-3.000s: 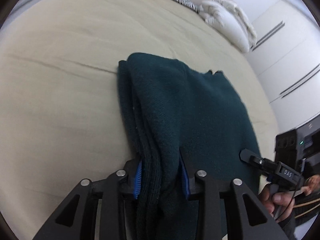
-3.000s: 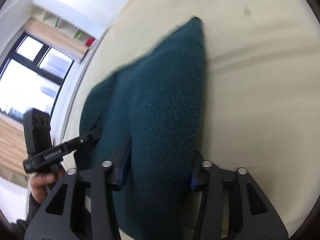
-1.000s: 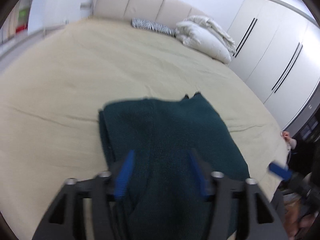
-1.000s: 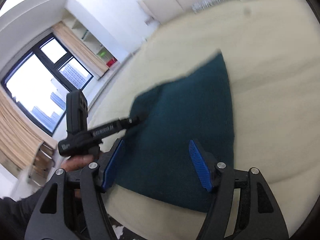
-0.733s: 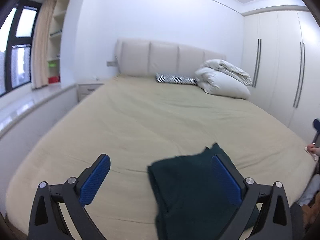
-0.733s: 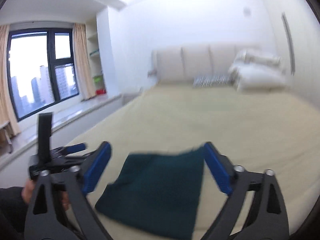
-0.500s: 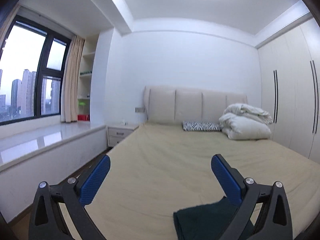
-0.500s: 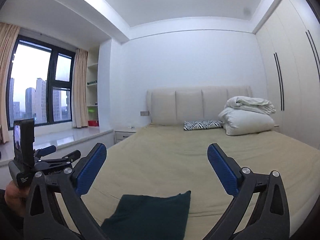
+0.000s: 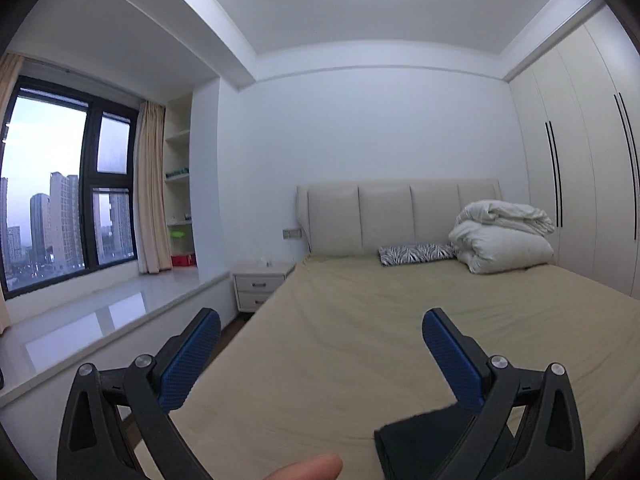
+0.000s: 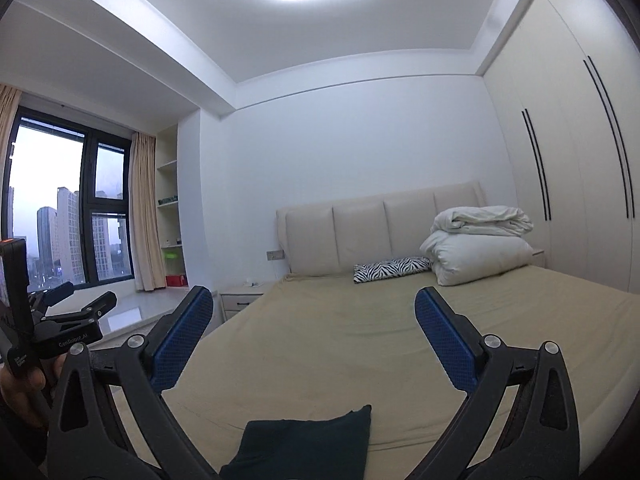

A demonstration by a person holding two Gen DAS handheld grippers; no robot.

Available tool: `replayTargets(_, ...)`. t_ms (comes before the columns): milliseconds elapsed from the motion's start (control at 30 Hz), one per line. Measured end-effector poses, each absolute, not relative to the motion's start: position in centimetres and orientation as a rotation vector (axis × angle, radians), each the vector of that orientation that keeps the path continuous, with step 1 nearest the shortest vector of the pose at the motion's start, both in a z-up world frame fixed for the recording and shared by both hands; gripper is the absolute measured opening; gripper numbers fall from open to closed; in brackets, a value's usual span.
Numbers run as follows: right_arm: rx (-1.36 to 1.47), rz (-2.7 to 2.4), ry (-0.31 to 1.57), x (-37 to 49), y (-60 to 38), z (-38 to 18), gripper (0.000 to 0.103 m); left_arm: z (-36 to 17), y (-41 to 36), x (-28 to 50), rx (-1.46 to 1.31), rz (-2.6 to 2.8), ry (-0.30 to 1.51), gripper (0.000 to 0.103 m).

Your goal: Fold small clothes

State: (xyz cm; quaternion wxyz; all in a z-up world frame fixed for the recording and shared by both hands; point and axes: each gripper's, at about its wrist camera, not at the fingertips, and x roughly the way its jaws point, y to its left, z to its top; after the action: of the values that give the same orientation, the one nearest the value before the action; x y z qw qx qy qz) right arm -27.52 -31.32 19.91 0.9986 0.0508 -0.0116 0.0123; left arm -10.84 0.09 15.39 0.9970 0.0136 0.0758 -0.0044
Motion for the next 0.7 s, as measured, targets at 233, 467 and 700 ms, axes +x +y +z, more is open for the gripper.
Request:
replayTargets(233, 0.065, 0.005, 0.15, -24.3, -29.7, 16.2, 0.103, 5.7, -2.6, -6.6, 0.012, -0.107, 0.522, 0.103)
replayTargets(467, 0.09, -0.107, 0.529, -17.4, -29.9, 7.4, 0.103, -1.9, -3.7, -5.4, -0.002, -0.089, 0.77, 0.103)
replayTargets(700, 0.217, -0.151, 0.833, -15.6, -31.5, -0.9, 0.103, -3.4, -3.8, -4.7, -0.01, -0.077, 0.84, 0.103)
